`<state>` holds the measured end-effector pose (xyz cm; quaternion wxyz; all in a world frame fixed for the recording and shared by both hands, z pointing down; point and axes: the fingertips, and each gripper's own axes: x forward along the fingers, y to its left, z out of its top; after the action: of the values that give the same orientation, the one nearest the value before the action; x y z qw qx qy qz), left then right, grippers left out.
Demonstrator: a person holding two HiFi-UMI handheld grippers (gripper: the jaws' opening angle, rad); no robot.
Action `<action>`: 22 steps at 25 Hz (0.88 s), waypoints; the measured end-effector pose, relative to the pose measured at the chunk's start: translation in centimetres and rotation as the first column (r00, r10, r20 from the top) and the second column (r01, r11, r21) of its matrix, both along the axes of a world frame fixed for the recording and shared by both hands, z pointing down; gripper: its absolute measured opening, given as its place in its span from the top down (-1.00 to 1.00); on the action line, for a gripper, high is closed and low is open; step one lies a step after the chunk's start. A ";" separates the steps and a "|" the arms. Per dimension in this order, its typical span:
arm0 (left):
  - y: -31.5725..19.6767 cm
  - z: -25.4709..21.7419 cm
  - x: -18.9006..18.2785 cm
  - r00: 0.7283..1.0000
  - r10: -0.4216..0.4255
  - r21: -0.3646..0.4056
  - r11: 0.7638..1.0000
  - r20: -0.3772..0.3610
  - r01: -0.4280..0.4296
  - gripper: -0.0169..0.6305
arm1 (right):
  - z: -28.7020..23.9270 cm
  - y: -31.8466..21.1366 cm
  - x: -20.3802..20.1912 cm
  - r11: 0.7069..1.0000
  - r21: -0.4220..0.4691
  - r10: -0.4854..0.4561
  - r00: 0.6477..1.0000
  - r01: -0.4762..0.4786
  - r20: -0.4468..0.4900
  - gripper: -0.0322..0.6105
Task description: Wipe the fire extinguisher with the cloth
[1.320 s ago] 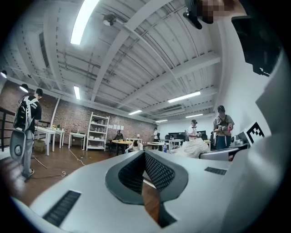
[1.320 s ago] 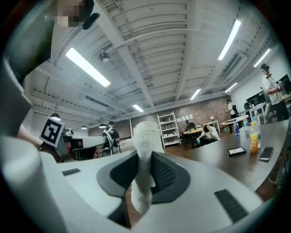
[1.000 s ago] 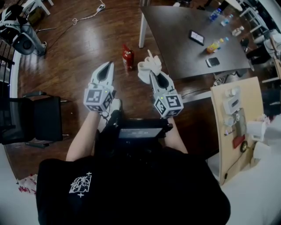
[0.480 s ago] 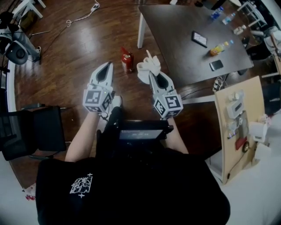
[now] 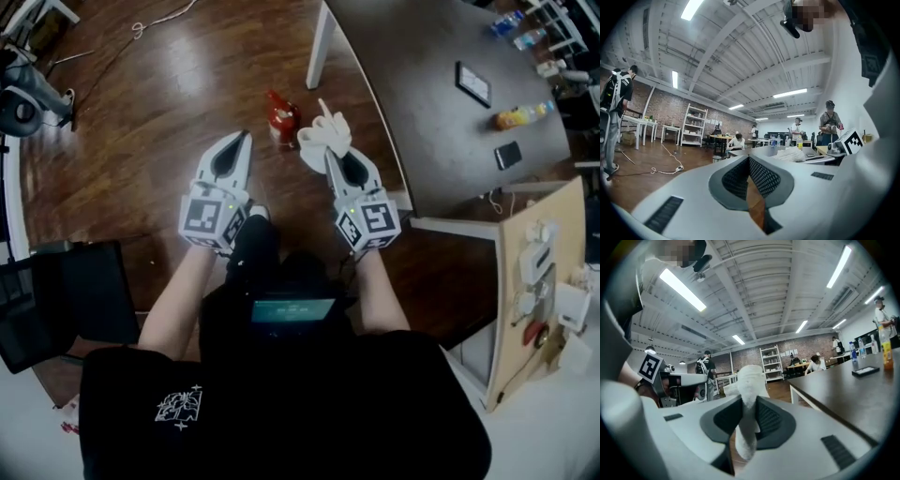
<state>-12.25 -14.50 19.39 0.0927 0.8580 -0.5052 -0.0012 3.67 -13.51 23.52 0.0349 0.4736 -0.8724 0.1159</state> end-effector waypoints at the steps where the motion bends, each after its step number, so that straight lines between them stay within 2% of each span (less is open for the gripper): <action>1: -0.6 1.8 -0.4 1.000 0.003 0.006 1.000 -0.007 -0.003 0.94 | 2.0 -0.7 -0.5 1.000 0.002 -0.003 1.000 0.003 0.001 0.61; 7: -2.7 15.9 -1.2 1.000 -0.011 0.033 0.999 -0.030 0.012 0.94 | 16.8 -4.9 -0.5 1.000 0.024 0.005 1.000 -0.006 0.023 0.61; 12: -2.9 26.8 -2.5 1.000 0.010 0.058 0.998 -0.027 -0.008 0.94 | 28.6 -7.3 -0.6 0.999 0.043 0.026 0.999 -0.027 0.024 0.61; 17: -3.2 32.6 -4.9 0.999 -0.044 0.085 0.995 -0.014 0.045 0.94 | 35.0 -8.1 0.0 0.997 0.061 0.036 0.999 -0.037 0.014 0.61; 22: -2.1 36.6 -7.2 0.993 -0.114 0.077 0.990 -0.041 0.117 0.94 | 38.1 -8.9 -0.2 0.996 0.085 0.026 1.000 -0.027 0.018 0.61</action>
<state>-19.50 -16.63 56.02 0.0676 0.8301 -0.5519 -0.0422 3.45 -22.43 61.64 0.0058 0.4850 -0.8705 0.0831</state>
